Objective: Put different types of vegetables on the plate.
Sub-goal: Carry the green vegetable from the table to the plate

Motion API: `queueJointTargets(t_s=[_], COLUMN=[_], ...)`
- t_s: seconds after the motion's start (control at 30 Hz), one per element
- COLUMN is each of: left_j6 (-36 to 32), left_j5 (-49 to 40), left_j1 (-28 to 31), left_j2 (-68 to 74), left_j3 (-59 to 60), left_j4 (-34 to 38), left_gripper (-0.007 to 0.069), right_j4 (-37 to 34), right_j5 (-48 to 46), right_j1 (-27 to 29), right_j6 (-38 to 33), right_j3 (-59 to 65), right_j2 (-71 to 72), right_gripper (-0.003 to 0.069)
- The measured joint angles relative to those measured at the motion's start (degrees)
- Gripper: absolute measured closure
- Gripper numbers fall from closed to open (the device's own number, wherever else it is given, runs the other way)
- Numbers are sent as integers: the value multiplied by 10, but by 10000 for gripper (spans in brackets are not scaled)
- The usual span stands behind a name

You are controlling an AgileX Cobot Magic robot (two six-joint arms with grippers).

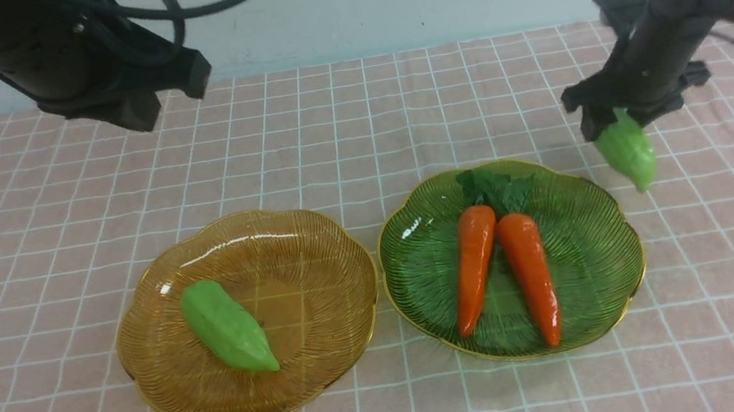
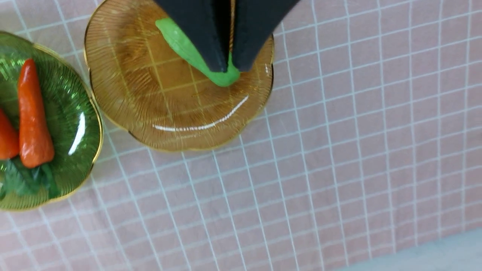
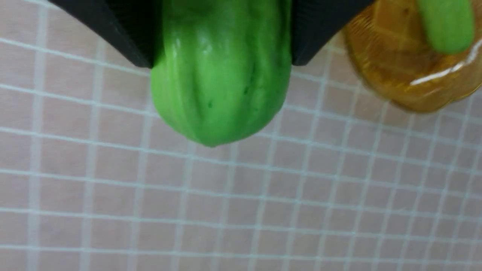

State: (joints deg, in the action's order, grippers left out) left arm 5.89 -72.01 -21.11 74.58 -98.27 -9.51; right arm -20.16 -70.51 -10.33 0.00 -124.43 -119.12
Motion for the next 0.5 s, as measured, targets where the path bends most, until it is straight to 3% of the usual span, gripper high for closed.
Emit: queueJointTargets(t_s=[0.13, 0.3, 0.5], left_j6=[12, 44, 79], left_j5=[0, -8, 1], left_j1=[0, 0, 0], left_j2=[-85, -223, -409], left_j3=[38, 185, 383], left_j4=[-4, 1, 47], left_gripper=[628, 628, 628], right_j4=[-32, -34, -35], right_j5=[-10, 13, 65], right_j1=[-107, -214, -269], right_j6=[-10, -14, -7], right_j3=[1, 1, 2], right_j2=[-27, -85, -156], right_gripper=[252, 252, 245])
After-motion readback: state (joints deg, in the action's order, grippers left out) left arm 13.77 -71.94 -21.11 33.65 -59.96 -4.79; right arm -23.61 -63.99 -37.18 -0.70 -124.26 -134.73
